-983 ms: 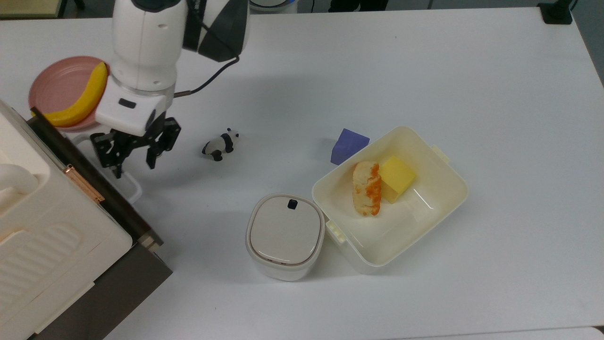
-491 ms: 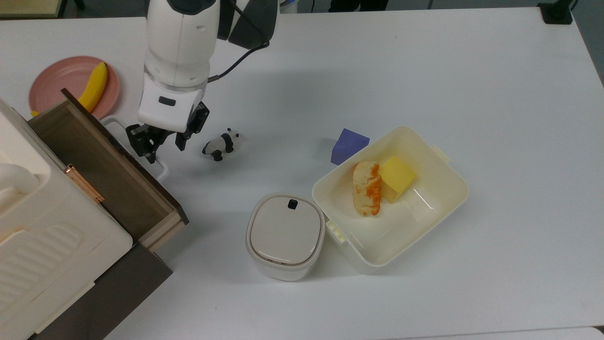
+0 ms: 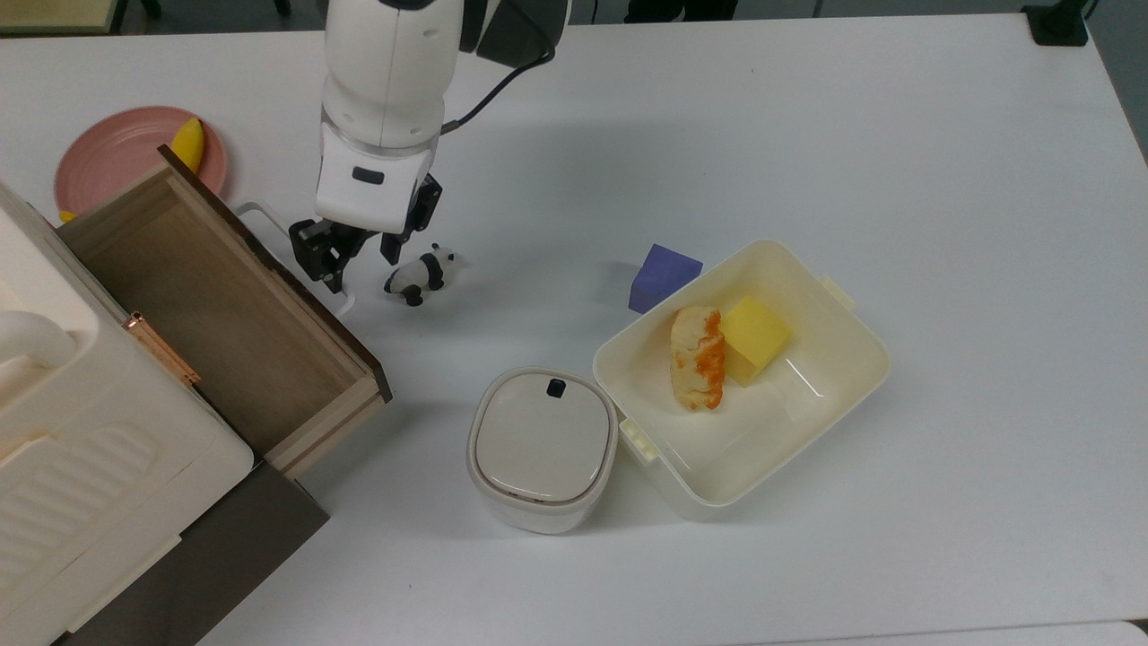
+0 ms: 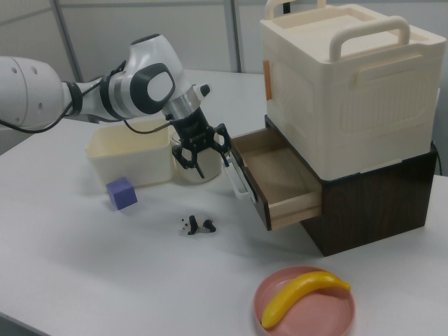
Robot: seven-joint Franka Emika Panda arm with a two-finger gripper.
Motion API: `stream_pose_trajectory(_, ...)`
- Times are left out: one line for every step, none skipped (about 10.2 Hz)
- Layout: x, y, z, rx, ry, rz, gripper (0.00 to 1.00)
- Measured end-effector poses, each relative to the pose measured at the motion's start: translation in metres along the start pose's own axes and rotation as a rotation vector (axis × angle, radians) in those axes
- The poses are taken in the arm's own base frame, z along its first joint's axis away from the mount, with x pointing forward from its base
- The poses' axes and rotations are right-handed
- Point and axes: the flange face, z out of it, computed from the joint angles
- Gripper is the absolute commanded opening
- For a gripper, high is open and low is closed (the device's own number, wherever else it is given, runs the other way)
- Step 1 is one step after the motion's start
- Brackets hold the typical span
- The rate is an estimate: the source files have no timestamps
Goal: Slide the drawer open
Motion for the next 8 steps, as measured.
stream_pose_trajectory(-0.002,0.005,-0.011,0.005,0.03,0.028,0.8)
stream_pose_trajectory(-0.006,0.015,-0.027,0.003,0.068,0.067,0.8)
stream_pose_trajectory(-0.009,0.027,-0.044,-0.002,0.109,0.122,0.87)
stream_pose_trajectory(-0.01,0.033,-0.063,-0.011,0.143,0.208,1.0)
stream_pose_trajectory(0.001,0.02,-0.068,0.028,0.14,0.306,1.0)
stream_pose_trajectory(0.022,-0.007,-0.077,0.1,0.113,0.468,1.0)
stream_pose_trajectory(0.034,-0.032,-0.097,0.17,0.052,0.601,1.0)
stream_pose_trajectory(0.03,-0.054,-0.124,0.22,-0.033,0.66,1.0)
